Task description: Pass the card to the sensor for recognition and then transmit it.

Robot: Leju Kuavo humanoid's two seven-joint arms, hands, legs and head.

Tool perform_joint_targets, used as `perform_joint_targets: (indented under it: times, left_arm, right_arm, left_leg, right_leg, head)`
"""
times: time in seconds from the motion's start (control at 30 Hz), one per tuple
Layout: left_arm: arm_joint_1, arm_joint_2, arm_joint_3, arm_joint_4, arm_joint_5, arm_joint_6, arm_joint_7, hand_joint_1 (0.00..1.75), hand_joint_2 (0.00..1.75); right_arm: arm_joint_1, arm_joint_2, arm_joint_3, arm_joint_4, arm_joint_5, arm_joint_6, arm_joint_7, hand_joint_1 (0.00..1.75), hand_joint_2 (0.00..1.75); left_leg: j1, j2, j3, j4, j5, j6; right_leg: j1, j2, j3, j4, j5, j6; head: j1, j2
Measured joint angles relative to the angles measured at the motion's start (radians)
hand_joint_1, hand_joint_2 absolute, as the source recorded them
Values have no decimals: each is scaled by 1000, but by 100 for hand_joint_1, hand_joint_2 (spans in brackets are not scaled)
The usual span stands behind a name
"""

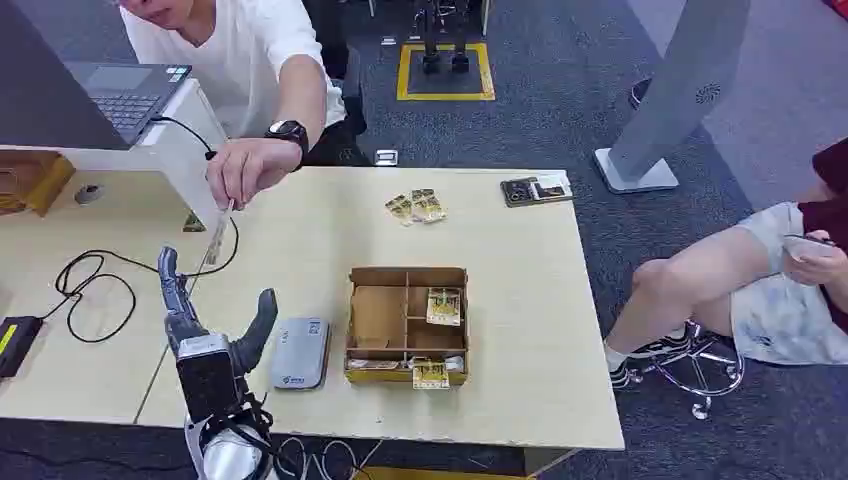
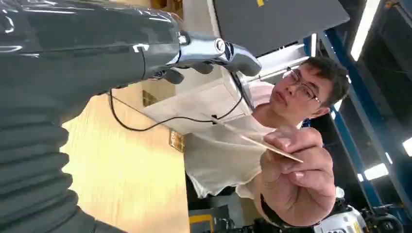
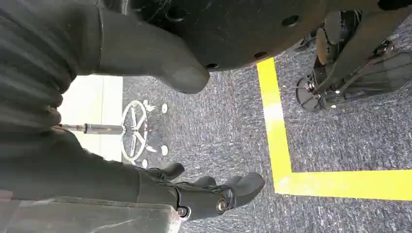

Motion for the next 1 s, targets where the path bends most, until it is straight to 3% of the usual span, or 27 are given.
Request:
perform_joint_targets:
  times: [0.07,0.2,0.33,0.43,0.5,0.67,1.0]
  left_arm:
    - [0,-4,0,0,-16,0,-5,0,175]
    - [0,-44,26,0,-125,0,-78,0,175]
    - [-2,-84,104,-12,-326,0,-159,0,175]
    - [-22,-92,193,-44,-532,0,-181,0,175]
    - [-39,-94,247,-59,-611,0,-186,0,175]
    - [-67,-97,313,-63,-757,0,-146,0,175]
    - [-80,-99,332,-62,-879,0,-30,0,175]
  right_arm:
    - [0,0,1,0,0,1,1,0,175]
    - [0,0,4,1,0,5,3,0,175]
    - [0,-1,16,3,1,16,8,0,175]
    - [-1,-8,34,3,4,28,15,0,175]
    - [-1,-13,47,3,6,35,19,0,175]
    - [-1,-26,69,-10,6,40,21,0,175]
    - [-1,-37,82,-28,5,40,21,0,175]
  left_leg:
    - [0,0,0,0,0,0]
    - [0,0,0,0,0,0]
    - [0,0,0,0,0,0]
    - [0,0,0,0,0,0]
    - [0,0,1,0,0,0]
    - [1,0,1,0,1,-1]
    - [0,0,1,0,0,-1]
  right_leg:
    - [0,0,0,0,0,0]
    - [0,0,0,0,0,0]
    - [0,0,0,0,0,0]
    - [0,0,0,0,0,0]
    - [0,0,0,0,0,0]
    - [0,0,0,0,0,0]
    - [0,0,0,0,0,0]
  head:
    - [0,0]
    - [0,0]
    - [0,0]
    - [0,0]
    - [0,0]
    - [0,0]
    - [0,0]
